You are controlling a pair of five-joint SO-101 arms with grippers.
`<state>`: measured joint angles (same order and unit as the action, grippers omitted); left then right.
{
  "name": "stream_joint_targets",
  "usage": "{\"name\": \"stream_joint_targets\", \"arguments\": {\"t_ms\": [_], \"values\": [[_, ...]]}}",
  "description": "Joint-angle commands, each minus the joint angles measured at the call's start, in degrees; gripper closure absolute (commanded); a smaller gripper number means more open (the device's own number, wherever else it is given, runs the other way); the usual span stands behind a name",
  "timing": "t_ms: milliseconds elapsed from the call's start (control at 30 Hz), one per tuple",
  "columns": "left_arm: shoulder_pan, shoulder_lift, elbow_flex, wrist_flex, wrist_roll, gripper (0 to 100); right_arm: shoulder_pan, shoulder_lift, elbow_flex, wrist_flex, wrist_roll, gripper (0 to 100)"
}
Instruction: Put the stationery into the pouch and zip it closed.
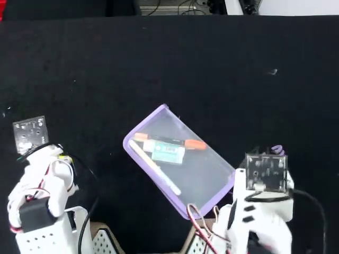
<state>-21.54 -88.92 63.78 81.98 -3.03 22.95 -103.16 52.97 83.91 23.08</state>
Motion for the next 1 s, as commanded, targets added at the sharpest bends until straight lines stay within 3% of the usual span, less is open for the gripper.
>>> {"name": "stream_joint_targets", "arguments": {"t_ms": [0,400,667,967], "values": [[-0.6,0.5,1.6,-1.1,0.3,96,3.1,-5.4,2.8,-3.1,-0.1,95.2],[-0.6,0.5,11.0,-1.6,0.6,96,20.9,-6.3,24.8,-14.2,-0.6,95.3],[-0.6,0.5,18.8,-6.7,0.6,96,21.6,-6.3,29.8,-6.2,-0.6,95.3],[-0.6,0.5,26.8,-12.8,0.4,96,21.6,-6.3,42.3,-10.9,-0.6,95.3]]}}
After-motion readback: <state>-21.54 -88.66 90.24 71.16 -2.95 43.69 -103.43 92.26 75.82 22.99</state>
